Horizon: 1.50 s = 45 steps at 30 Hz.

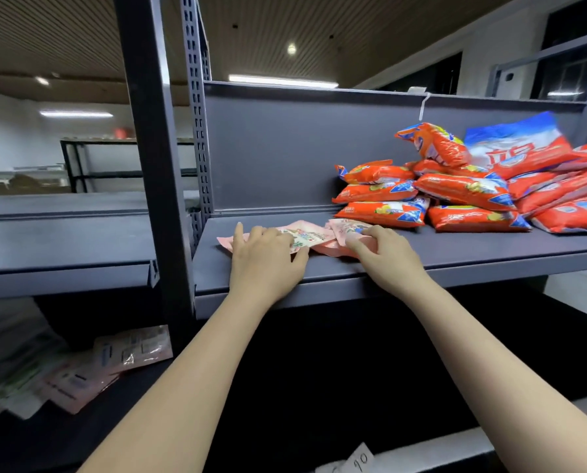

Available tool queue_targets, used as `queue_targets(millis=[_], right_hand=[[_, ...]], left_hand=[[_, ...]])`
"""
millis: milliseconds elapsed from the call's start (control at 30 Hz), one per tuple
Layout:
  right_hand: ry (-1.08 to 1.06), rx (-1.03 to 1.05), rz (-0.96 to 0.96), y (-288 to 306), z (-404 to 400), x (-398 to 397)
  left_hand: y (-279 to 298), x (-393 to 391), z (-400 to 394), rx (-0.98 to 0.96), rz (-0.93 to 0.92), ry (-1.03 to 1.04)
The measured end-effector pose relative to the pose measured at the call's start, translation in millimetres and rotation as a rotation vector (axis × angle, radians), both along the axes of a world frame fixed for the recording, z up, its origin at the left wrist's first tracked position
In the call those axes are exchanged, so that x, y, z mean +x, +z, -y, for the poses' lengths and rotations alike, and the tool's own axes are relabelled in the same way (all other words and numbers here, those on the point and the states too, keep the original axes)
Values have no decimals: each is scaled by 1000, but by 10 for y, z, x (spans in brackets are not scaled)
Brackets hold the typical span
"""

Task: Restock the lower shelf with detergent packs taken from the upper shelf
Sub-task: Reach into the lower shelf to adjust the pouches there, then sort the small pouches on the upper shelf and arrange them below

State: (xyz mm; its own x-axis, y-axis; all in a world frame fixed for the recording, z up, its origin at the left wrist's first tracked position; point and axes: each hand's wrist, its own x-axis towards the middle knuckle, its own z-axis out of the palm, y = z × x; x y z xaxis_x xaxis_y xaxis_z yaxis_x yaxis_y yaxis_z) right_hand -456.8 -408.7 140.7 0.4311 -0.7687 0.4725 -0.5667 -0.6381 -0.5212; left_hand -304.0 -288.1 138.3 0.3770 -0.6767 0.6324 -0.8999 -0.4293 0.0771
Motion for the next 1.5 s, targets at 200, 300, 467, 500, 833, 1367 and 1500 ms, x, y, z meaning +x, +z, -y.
queue_targets(millis=[200,300,467,500,833,1367,1500], right_hand=[[2,-207,138,-123,-287,-27],[130,-307,318,-159,-553,10],[321,-246,439,-270,-1063,135],[352,-237,444,-307,-1166,164],[649,-127,462,-848,-2052,566],[673,101,66,-1791,-2522,1728],[605,125,9,-1856,-2582,2102]], left_hand=[[-45,-95,-241,-263,-137,-195],[-110,-169,-512,-352,-156,-216],[-229,-247,-1075,-441,-135,-227],[-256,-229,-1199,-462,-136,-217],[-826,260,-2509,-369,-325,145],[-1631,1522,-3398,-71,-535,450],[-1690,1986,-3476,8,-538,429]])
